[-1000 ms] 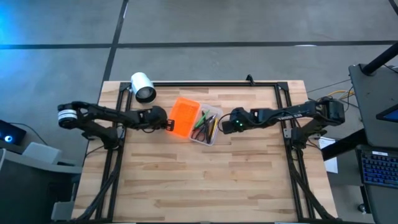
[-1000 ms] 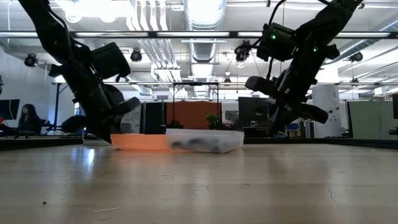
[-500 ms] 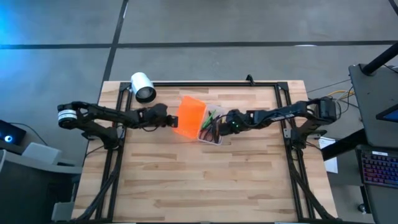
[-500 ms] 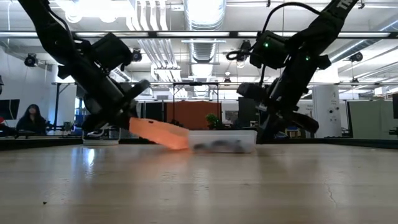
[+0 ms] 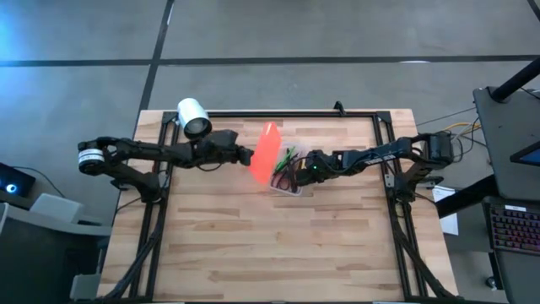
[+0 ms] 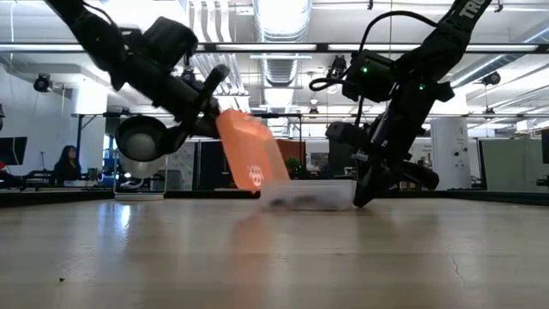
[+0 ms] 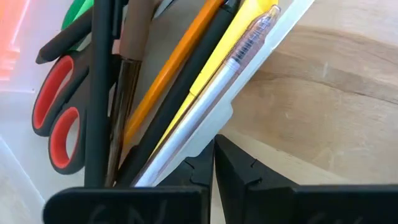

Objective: Pick & place school supplies into a supply box
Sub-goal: Close the orange supply box

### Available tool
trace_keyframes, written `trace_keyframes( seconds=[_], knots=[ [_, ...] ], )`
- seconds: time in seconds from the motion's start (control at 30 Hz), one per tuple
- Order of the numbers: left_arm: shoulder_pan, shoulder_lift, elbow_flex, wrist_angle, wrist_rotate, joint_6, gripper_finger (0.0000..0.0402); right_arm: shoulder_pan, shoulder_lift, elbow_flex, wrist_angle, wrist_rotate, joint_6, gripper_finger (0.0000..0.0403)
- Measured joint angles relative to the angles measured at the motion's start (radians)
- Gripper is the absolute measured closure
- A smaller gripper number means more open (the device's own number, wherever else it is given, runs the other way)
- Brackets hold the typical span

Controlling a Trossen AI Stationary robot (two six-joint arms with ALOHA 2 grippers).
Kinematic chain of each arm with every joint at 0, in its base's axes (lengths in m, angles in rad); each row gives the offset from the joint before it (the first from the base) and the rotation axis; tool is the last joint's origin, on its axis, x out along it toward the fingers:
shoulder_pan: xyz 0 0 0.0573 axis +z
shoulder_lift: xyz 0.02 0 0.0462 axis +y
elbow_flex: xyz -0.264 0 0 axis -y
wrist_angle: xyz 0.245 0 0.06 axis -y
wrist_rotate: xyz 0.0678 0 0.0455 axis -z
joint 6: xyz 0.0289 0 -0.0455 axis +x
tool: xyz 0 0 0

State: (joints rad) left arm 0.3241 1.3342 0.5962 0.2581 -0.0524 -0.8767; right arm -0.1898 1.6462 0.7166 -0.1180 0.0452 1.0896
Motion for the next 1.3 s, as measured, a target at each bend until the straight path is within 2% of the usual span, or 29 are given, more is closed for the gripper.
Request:
trace_keyframes(
  seconds=[0.23, 0.53, 0.73, 0.9, 1.07, 1.3],
  knots=[
    [0.000, 0.000, 0.065, -0.008, 0.013, 0.062, 0.0401, 0.000, 0.019, 0.000, 0.085, -0.002, -0.026, 0.0394],
    [-0.001, 0.001, 0.048, -0.021, 0.031, 0.047, 0.0401, 0.000, 0.054, 0.005, 0.223, -0.005, -0.013, 0.0394],
    [-0.010, 0.001, 0.048, -0.020, 0.036, 0.040, 0.0401, 0.003, 0.111, 0.080, 0.230, -0.031, -0.037, 0.0394],
    [-0.028, 0.001, 0.046, -0.020, 0.036, 0.037, 0.0401, 0.023, 0.145, 0.171, 0.237, -0.045, -0.165, 0.0394],
    [-0.045, 0.001, 0.041, -0.036, 0.035, 0.037, 0.0401, 0.044, 0.121, 0.230, 0.141, -0.054, -0.252, 0.0394],
    [-0.049, 0.011, 0.040, -0.030, 0.031, 0.036, 0.0401, 0.050, 0.084, 0.249, -0.037, -0.020, -0.266, 0.0394]
  ],
)
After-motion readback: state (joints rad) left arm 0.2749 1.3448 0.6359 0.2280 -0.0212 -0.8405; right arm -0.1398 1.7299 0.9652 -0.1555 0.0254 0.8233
